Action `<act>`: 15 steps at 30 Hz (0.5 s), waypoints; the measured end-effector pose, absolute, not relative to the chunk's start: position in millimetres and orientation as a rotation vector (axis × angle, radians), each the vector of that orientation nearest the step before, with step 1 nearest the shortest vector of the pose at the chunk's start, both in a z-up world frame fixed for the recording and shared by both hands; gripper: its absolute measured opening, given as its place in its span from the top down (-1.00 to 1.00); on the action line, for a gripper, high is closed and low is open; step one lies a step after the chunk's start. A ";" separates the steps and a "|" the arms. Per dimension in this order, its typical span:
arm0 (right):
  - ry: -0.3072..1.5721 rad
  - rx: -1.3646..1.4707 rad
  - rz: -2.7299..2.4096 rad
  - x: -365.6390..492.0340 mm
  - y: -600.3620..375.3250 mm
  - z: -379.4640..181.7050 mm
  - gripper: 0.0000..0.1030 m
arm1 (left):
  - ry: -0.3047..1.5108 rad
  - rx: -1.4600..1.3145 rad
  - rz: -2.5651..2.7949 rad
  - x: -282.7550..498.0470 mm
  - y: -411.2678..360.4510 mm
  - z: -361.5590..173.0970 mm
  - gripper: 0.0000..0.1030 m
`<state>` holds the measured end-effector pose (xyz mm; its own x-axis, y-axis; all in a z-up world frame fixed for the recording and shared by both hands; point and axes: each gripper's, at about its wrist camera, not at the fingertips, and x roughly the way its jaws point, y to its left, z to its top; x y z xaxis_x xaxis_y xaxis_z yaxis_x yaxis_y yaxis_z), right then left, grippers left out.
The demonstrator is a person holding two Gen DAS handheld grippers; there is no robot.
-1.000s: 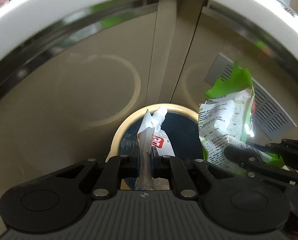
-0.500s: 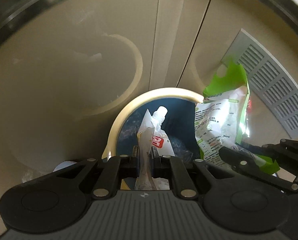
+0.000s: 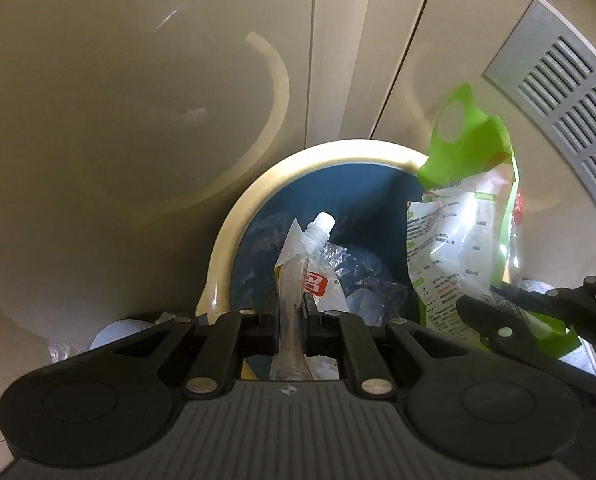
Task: Collect trash
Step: 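Open both grippers to drop the pouch and snack bag into the bin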
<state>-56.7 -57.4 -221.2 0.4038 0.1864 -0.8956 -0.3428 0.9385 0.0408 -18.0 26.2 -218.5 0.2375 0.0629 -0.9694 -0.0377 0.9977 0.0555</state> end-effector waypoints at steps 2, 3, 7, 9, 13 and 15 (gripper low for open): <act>1.118 -0.168 0.334 -54.2 -54.0 -226.4 0.63 | 1.340 0.023 0.071 -14.5 25.1 -223.6 0.80; 1.123 -0.172 0.333 -53.3 -51.8 -227.9 0.63 | 1.345 0.024 0.070 -12.2 25.4 -224.0 0.80; 1.135 -0.190 0.331 -50.1 -46.1 -235.3 0.63 | 1.362 0.031 0.070 -8.1 21.6 -227.1 0.80; 1.141 -0.197 0.330 -49.1 -42.6 -236.9 0.63 | 1.368 0.036 0.070 -4.2 21.8 -228.4 0.80; 1.152 -0.205 0.325 -46.1 -39.3 -238.7 0.63 | 1.384 0.040 0.079 -5.4 24.7 -232.8 0.80; 1.156 -0.208 0.322 -44.4 -38.6 -237.1 0.63 | 1.386 0.048 0.090 -3.9 24.7 -236.1 0.80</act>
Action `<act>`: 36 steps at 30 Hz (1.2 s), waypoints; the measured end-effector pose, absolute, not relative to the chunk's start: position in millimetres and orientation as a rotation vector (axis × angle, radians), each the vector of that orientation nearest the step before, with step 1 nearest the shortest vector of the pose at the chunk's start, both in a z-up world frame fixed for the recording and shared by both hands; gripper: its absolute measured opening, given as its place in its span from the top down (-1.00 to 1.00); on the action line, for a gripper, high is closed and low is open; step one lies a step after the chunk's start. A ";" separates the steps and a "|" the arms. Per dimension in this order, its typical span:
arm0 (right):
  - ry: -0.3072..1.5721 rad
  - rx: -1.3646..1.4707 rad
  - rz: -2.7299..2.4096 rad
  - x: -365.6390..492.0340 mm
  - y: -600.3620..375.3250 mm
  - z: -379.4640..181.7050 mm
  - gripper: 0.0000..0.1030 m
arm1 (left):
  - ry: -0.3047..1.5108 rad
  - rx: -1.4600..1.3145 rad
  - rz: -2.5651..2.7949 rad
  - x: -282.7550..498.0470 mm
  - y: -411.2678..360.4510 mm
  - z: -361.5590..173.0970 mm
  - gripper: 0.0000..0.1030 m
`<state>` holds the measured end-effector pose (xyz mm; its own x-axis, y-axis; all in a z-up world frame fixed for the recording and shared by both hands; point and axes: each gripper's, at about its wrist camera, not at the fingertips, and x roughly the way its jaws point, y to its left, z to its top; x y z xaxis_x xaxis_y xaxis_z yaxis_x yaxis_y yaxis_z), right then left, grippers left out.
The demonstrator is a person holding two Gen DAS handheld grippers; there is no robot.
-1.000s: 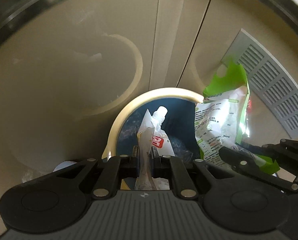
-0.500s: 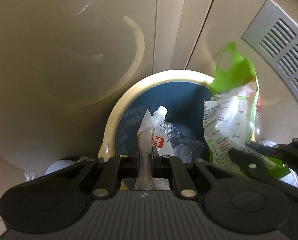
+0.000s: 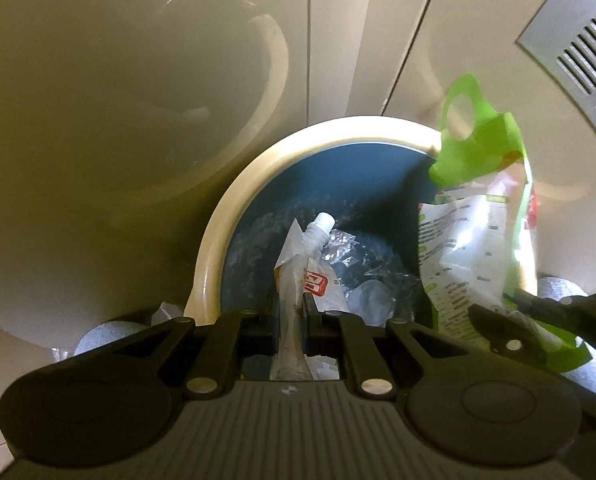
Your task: Collect trash
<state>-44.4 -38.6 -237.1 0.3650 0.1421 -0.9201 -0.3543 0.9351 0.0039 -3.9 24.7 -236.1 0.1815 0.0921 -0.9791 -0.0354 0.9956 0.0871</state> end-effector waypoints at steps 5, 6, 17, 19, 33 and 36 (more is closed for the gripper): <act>1.166 -0.205 0.316 -41.0 -37.9 -233.9 0.45 | 1.398 0.046 0.093 -1.5 23.0 -243.7 0.71; 1.167 -0.206 0.312 -40.3 -37.9 -230.5 0.21 | 1.402 0.039 0.087 -0.9 23.9 -245.1 0.40; 1.114 -0.196 0.322 -62.2 -42.4 -188.2 -0.52 | 1.312 0.020 0.047 -24.4 34.2 -193.3 -0.99; 1.083 -0.194 0.335 -72.6 -43.0 -172.5 -0.57 | 1.290 0.007 0.050 -37.1 40.7 -176.8 -0.99; 0.895 -0.243 0.408 -152.0 -52.6 -108.6 -0.81 | 1.206 0.046 0.122 -120.6 52.3 -125.0 -0.99; 0.867 -0.243 0.413 -162.1 -53.3 -104.0 -0.81 | 1.176 0.072 0.115 -131.4 48.6 -115.5 -0.99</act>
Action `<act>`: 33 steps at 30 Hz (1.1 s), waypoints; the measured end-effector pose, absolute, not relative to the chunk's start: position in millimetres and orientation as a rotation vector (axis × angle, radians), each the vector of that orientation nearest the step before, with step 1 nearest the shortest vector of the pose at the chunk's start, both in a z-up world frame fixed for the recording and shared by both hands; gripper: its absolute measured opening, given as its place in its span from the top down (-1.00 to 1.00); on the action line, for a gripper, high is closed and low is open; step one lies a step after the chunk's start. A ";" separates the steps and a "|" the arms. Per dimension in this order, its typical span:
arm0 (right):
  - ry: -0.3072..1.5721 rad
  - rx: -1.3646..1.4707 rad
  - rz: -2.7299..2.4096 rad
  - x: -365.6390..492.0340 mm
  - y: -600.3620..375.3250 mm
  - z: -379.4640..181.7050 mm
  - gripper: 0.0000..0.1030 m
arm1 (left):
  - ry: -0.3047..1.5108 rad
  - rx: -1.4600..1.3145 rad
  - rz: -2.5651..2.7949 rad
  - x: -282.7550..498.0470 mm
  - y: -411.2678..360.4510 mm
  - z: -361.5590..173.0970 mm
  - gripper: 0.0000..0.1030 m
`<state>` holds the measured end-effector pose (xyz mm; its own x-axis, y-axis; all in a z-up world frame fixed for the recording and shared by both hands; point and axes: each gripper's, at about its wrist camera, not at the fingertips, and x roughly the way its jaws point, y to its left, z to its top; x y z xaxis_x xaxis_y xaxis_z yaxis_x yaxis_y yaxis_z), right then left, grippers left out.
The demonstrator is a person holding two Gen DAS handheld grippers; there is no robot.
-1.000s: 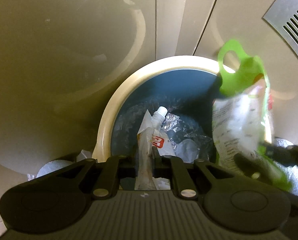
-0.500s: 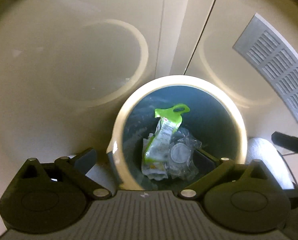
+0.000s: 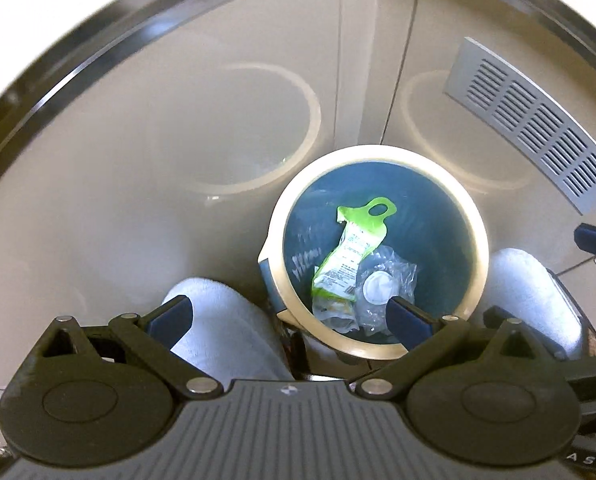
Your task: Collect trash
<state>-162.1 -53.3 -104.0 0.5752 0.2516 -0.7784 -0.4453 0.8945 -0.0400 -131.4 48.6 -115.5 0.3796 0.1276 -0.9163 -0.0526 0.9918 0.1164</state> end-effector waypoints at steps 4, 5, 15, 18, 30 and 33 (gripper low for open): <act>0.830 -0.229 0.409 -168.5 -59.7 -106.7 -0.81 | 1.144 0.101 0.108 -144.4 41.8 -107.0 -0.99; 0.822 -0.226 0.406 -170.6 -60.8 -105.1 -0.81 | 1.135 0.108 0.112 -146.2 39.5 -103.0 -0.99; 0.787 -0.218 0.394 -184.0 -65.9 -96.6 -0.81 | 1.084 0.126 0.121 -153.5 32.9 -90.1 -0.99; 0.784 -0.217 0.395 -184.2 -65.1 -96.5 -0.81 | 1.078 0.125 0.123 -154.7 33.1 -89.0 -0.99; 0.776 -0.198 0.397 -184.6 -69.3 -96.5 -0.81 | 1.062 0.148 0.129 -154.6 29.3 -88.6 -0.99; 0.765 -0.188 0.396 -184.5 -72.5 -93.7 -0.81 | 1.059 0.151 0.131 -153.8 30.6 -85.3 -0.99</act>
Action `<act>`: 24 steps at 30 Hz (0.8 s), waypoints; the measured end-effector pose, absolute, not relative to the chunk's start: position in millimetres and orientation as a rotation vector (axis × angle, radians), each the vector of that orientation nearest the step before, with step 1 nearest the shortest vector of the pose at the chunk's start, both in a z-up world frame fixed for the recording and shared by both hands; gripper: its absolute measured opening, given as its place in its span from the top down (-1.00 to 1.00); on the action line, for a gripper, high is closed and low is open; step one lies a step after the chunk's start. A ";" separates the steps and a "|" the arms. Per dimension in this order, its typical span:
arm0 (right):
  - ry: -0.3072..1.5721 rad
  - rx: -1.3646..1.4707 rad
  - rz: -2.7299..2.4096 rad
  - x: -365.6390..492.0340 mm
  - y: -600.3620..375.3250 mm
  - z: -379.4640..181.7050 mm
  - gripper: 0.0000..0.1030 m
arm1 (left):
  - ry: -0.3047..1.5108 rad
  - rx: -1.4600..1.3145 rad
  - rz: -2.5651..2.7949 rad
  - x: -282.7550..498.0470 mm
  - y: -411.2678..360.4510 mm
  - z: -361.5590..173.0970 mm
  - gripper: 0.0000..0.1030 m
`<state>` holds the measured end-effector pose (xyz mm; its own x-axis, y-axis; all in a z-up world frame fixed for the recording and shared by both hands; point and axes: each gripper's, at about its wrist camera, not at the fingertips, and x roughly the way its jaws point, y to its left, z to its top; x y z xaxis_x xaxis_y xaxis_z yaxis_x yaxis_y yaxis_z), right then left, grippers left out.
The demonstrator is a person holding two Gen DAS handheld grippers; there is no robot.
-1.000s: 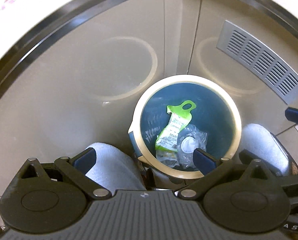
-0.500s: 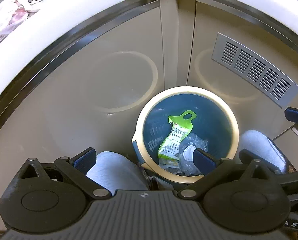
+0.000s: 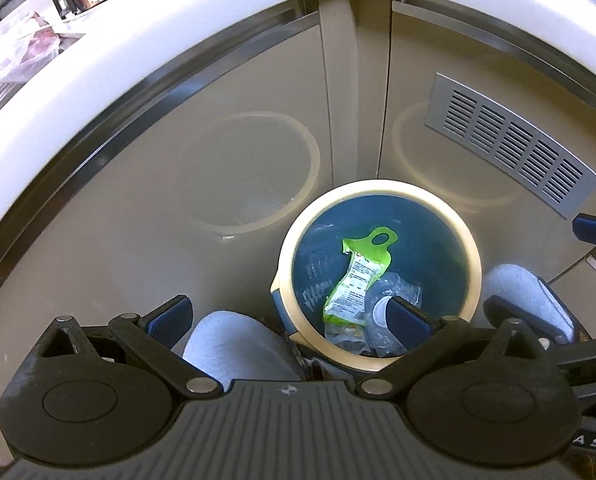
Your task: Collect trash
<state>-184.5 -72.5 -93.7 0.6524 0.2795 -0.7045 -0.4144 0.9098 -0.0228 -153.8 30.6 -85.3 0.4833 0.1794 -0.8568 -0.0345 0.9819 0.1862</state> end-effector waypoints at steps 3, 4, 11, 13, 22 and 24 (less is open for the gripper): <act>0.742 -0.182 0.391 -184.7 -76.8 -84.9 -0.81 | 1.053 0.135 0.113 -151.1 32.9 -75.5 -0.99; 0.736 -0.173 0.390 -184.8 -79.6 -81.0 -0.81 | 1.045 0.138 0.111 -150.8 32.4 -71.4 -0.99; 0.680 -0.005 0.383 -174.4 -117.5 -37.7 -0.81 | 0.979 0.109 0.090 -138.0 30.7 -31.7 -0.99; 0.627 0.042 0.367 -168.9 -133.4 -17.9 -0.81 | 0.955 0.099 0.086 -131.5 29.7 -17.7 -0.99; 0.311 0.167 0.093 -80.7 -232.9 61.4 -0.91 | 0.890 0.044 0.092 -100.4 27.8 31.0 -0.99; 0.303 0.215 -0.005 -40.3 -259.4 64.4 -0.92 | 0.893 0.033 0.097 -94.0 27.8 38.1 -0.99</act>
<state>-40.3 -259.4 64.4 0.9547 0.0268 -0.2964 0.0374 0.9772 0.2088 -94.0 27.8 38.1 0.6229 0.0983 -0.7761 -0.0711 0.9951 0.0690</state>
